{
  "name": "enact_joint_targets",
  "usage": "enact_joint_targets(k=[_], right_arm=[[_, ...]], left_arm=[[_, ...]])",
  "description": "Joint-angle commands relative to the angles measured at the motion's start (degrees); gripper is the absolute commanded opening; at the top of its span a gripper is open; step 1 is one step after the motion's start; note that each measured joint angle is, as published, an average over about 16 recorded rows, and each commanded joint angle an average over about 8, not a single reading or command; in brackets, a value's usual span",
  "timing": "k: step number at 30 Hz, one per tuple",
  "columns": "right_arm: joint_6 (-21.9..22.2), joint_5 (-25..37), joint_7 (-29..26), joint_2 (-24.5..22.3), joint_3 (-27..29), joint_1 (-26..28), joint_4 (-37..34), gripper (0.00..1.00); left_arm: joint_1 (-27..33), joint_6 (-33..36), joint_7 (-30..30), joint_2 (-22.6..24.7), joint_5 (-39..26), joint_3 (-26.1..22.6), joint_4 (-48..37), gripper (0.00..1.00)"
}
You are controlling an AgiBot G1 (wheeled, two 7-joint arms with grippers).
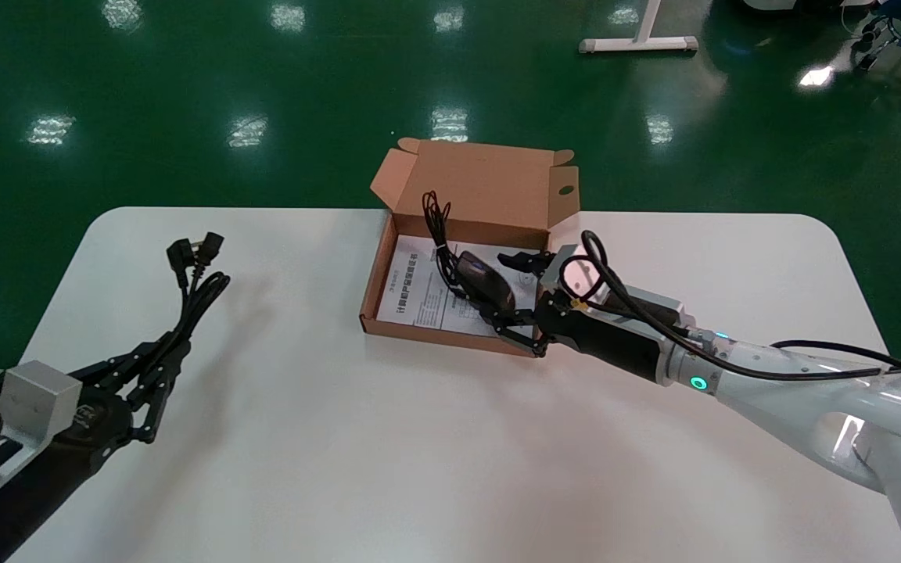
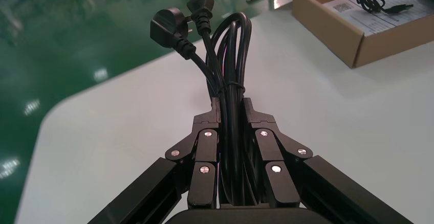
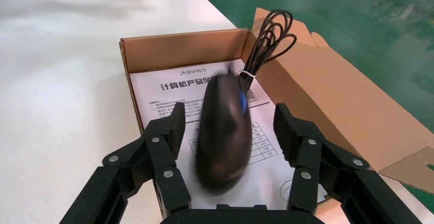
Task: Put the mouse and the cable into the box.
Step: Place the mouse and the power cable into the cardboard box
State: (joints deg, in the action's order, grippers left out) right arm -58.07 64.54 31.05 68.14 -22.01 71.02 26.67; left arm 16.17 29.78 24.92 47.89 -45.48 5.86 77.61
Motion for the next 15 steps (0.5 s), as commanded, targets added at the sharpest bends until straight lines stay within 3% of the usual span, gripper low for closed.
enact_joint_targets(k=[1, 7, 15], right_arm=[[-0.41, -0.16, 0.66, 0.17, 0.10, 0.34, -0.98, 1.00], [-1.68, -0.60, 1.98, -0.35, 0.48, 1.38, -2.67, 1.00], [-3.25, -1.70, 2.62, -5.55, 1.97, 3.42, -3.43, 1.00]], left_arm=[[0.63, 0.01, 0.26, -0.48, -0.44, -0.15, -0.06, 0.00], [6.44, 3.13, 2.80, -2.43, -3.93, -3.08, -0.28, 0.00], [16.69, 8.11, 6.49, -1.17, -8.63, -8.66, -1.58, 0.00]])
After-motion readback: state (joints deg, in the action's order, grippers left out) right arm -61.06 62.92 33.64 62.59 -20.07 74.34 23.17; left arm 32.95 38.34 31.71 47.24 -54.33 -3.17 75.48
